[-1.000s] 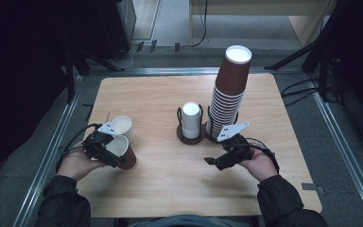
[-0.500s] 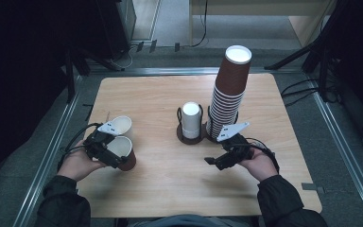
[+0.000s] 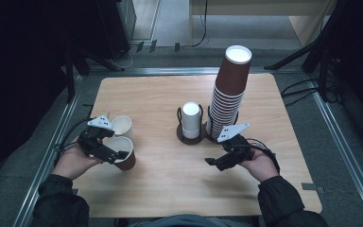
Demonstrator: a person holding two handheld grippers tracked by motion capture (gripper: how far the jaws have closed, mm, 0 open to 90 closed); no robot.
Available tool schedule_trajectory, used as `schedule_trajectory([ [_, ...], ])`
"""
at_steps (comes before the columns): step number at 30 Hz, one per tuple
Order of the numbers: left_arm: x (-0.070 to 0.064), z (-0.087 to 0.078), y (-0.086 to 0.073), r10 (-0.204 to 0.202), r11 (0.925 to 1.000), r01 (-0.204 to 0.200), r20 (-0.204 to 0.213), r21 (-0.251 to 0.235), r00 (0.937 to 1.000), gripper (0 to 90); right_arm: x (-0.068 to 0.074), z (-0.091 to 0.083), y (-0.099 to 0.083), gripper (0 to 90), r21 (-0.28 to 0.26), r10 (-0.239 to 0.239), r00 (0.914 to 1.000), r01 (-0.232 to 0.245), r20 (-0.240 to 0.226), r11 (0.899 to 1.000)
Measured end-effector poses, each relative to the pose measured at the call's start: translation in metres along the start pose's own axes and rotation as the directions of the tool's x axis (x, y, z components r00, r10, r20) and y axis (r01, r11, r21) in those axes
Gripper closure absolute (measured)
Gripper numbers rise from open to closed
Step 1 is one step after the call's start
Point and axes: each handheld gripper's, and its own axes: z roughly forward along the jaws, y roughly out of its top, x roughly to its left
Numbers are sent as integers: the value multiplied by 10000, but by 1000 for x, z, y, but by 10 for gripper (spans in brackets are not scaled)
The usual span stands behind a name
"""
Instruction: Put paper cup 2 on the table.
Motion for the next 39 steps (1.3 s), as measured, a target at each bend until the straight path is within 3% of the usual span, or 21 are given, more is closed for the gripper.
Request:
schedule_trajectory([
  [6,-5,2,15,96,9994,-89,181,-345,9998,0,1,-3,-5,191,49,37,9999,-37,116,10000],
  [14,-22,21,36,607,9981,-603,341,-119,9976,0,6,-4,-9,191,147,-1,9998,-2,213,9999],
  [17,-27,31,43,407,9992,-404,581,-58,9975,0,7,-5,-11,191,187,-10,9997,5,247,9998],
  [22,-37,44,50,678,9976,-684,748,55,9949,0,7,-6,-13,191,183,38,9995,-44,298,9998],
  [29,-51,56,60,910,9957,-893,840,-246,9923,0,9,-5,-14,191,215,50,9996,-55,266,9998],
  [39,-68,75,68,1243,9921,-1219,999,-295,9872,0,10,-5,-13,191,215,74,9997,-78,219,9997],
])
